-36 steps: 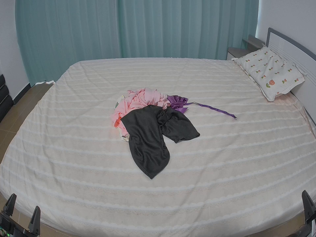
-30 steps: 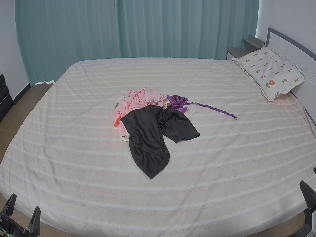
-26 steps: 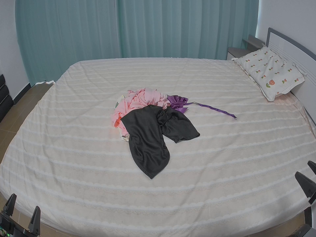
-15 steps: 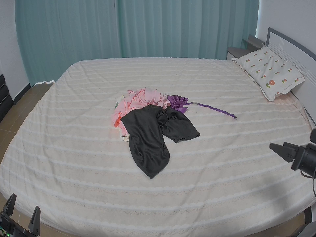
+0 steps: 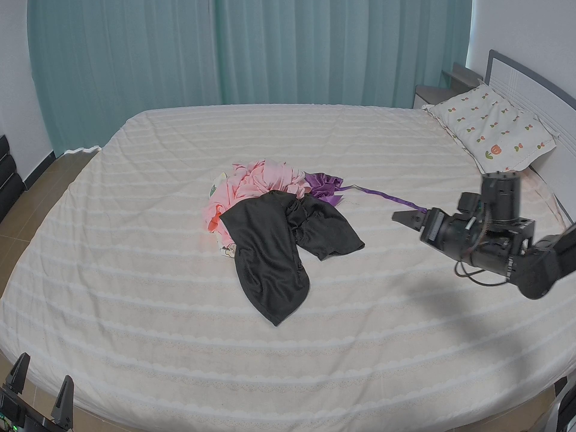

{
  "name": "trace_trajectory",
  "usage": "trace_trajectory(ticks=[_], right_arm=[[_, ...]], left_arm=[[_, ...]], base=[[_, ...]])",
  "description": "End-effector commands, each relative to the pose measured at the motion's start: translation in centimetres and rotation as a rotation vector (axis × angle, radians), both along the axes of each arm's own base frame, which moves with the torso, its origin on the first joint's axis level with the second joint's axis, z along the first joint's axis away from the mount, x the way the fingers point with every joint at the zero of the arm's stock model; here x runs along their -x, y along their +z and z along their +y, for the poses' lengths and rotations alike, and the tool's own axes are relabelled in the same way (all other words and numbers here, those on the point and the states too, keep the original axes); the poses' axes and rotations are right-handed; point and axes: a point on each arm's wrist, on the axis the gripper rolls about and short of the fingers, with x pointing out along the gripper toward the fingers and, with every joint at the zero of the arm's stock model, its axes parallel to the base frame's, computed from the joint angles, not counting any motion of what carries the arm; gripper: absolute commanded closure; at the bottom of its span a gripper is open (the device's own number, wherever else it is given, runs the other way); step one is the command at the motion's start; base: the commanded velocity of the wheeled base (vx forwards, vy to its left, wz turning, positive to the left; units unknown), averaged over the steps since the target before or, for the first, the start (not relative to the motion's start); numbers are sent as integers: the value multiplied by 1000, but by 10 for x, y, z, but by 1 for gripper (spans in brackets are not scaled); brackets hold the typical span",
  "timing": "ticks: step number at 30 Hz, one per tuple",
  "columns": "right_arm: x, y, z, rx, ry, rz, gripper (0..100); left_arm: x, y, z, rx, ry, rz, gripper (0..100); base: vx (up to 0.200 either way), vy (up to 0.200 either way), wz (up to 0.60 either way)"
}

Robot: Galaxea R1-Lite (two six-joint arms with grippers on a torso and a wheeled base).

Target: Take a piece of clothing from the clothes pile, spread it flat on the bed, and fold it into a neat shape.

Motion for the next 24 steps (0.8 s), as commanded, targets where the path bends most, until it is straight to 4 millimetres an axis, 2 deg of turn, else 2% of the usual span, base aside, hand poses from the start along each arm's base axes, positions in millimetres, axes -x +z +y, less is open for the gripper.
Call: trace_trajectory(ticks=[1, 9, 12, 17, 24], right_arm=[[-61, -61, 53, -24, -9, 94, 0], [-93, -94, 78, -3, -20, 102, 0], [-104, -101, 84, 16, -34, 117, 0], [-124, -99, 83, 27, -62, 117, 0], [-157, -138, 97, 79, -137, 120, 0]], left_arm=[[-1, -5, 0, -1, 1, 9, 0], [-1, -5, 0, 0, 1, 9, 0], [-1, -5, 0, 0, 1, 9, 0], [-1, -5, 0, 0, 1, 9, 0], [-1, -5, 0, 0, 1, 9, 0]], base=[[0, 0, 0], [0, 0, 0], [0, 0, 0], [0, 0, 0], [0, 0, 0]])
